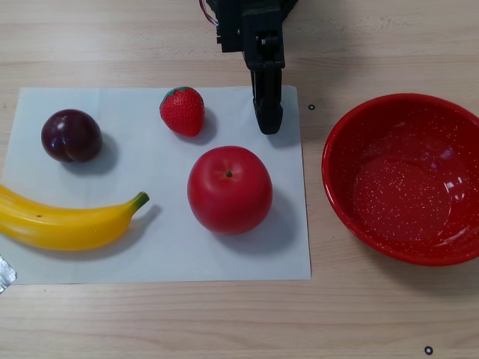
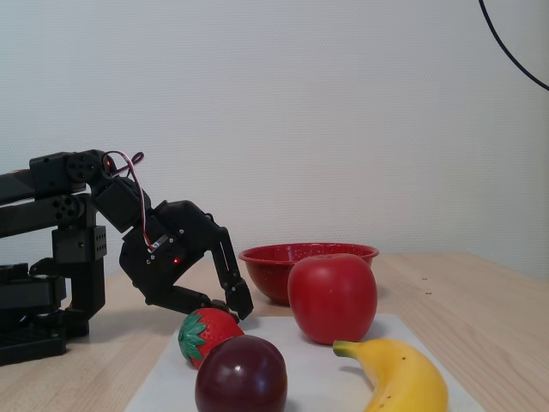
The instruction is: Grasp the banana and put it in the red bowl.
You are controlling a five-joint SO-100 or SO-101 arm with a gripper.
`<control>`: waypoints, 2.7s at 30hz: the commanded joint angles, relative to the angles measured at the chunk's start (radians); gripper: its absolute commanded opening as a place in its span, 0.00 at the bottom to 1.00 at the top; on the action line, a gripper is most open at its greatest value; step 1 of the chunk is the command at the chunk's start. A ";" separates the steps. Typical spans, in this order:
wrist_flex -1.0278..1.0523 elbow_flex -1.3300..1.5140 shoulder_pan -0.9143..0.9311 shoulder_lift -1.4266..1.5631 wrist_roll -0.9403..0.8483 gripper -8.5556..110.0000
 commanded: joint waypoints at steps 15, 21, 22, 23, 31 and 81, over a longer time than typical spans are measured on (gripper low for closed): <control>0.018 0.005 -0.003 -0.005 0.015 0.07; 0.018 0.005 -0.003 -0.005 0.012 0.07; 0.018 0.005 -0.003 -0.005 0.012 0.07; 0.020 0.005 -0.003 -0.005 0.014 0.07; 0.021 0.005 -0.003 -0.005 0.012 0.07; 0.729 -1.536 -0.374 -1.028 0.201 0.07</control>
